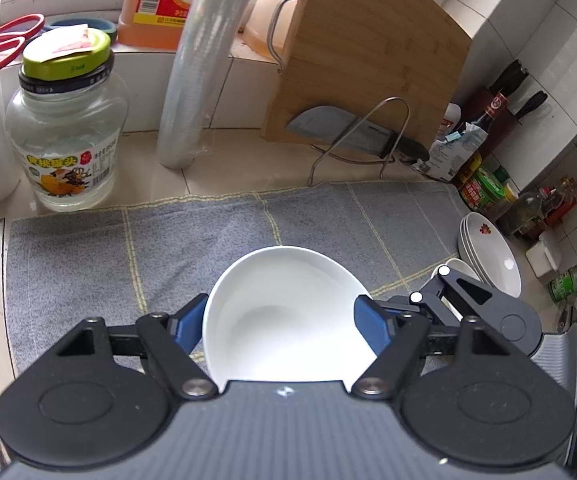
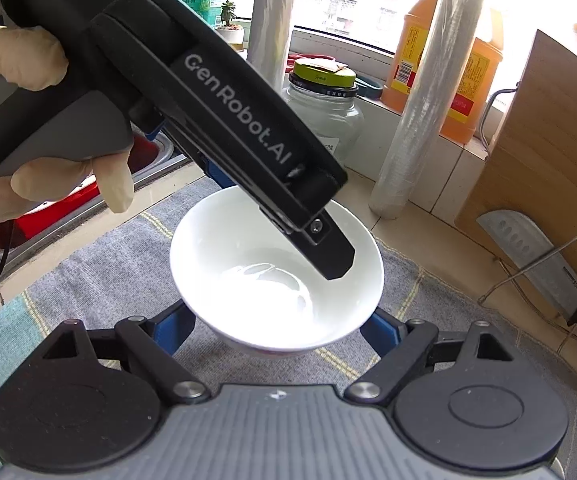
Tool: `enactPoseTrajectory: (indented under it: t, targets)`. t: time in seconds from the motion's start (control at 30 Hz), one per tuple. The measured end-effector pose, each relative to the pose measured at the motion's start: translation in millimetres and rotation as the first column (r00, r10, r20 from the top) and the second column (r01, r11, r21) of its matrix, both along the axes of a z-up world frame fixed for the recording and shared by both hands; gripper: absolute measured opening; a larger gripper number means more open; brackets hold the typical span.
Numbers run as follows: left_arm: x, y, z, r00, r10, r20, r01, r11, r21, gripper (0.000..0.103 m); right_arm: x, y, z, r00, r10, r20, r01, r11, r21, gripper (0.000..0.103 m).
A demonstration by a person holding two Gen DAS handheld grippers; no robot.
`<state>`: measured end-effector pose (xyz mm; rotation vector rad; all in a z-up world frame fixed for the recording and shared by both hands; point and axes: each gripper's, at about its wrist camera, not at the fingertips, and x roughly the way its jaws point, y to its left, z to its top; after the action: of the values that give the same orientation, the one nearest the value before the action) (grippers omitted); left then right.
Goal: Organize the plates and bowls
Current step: 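Lift and carry the held bowl with the left tool over the bowl stack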
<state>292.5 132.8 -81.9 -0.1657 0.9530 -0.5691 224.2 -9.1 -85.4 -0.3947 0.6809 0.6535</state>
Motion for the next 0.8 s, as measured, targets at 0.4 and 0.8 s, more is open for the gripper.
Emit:
enactPoseTrajectory:
  t: [0.4, 0.8]
  targets:
    - [-31, -62, 22, 0.998, -0.061, 0.011, 0.061, 0.998, 0.022, 0.076, -38, -61, 19, 0.999, -0.038, 0.02, 0.038, 0.999, 0.012, 0.092]
    - [-36, -152, 44, 0.979, -0.194, 0.061, 0.194, 0.981, 0.006, 0.076, -55, -143, 35, 0.984, -0.165, 0.065, 0.166, 0.986, -0.001, 0.092]
